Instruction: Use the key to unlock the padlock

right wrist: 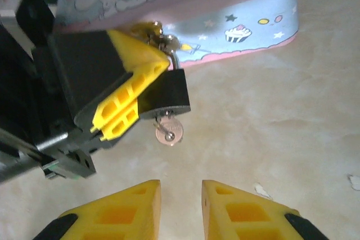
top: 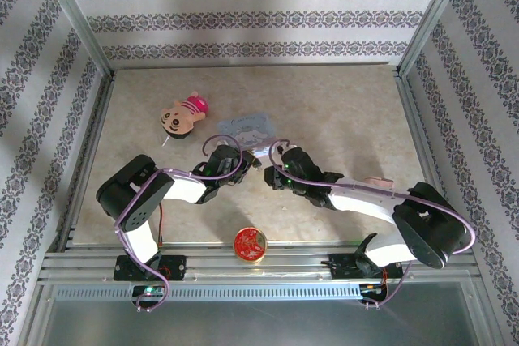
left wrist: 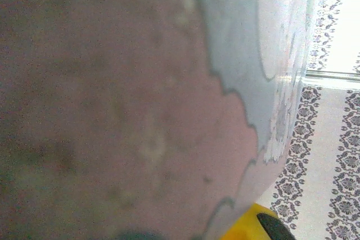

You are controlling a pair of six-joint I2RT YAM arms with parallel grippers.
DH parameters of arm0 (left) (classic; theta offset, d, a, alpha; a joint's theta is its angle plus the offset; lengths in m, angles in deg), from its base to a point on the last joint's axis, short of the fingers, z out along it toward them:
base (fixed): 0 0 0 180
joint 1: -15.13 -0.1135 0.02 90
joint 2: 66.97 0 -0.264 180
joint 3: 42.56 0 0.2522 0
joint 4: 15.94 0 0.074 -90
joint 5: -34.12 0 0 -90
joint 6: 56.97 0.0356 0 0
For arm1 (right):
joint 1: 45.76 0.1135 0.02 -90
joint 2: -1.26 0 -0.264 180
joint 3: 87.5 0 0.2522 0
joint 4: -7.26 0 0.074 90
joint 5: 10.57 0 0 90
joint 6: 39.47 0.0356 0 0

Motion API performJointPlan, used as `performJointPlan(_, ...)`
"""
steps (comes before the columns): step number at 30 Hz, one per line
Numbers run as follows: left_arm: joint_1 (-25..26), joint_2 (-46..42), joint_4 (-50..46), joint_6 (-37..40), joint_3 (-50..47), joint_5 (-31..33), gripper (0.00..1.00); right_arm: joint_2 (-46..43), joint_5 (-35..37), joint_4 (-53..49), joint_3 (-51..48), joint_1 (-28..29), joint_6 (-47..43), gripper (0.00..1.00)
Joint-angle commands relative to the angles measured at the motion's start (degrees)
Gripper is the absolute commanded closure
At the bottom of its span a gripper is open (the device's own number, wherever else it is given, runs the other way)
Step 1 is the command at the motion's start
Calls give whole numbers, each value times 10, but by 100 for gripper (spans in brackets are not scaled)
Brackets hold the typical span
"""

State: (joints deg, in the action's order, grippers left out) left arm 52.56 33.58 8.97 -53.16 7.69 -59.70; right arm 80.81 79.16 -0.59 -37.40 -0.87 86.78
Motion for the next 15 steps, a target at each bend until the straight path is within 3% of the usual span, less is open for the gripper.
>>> performJointPlan(1, 5, 3, -122, 0, 2, -44, 100, 4, 47, -99, 43, 14, -82, 69)
performJointPlan(15, -3, -8, -146, 4, 5, -69, 100, 105, 93, -138, 138, 54, -185, 67)
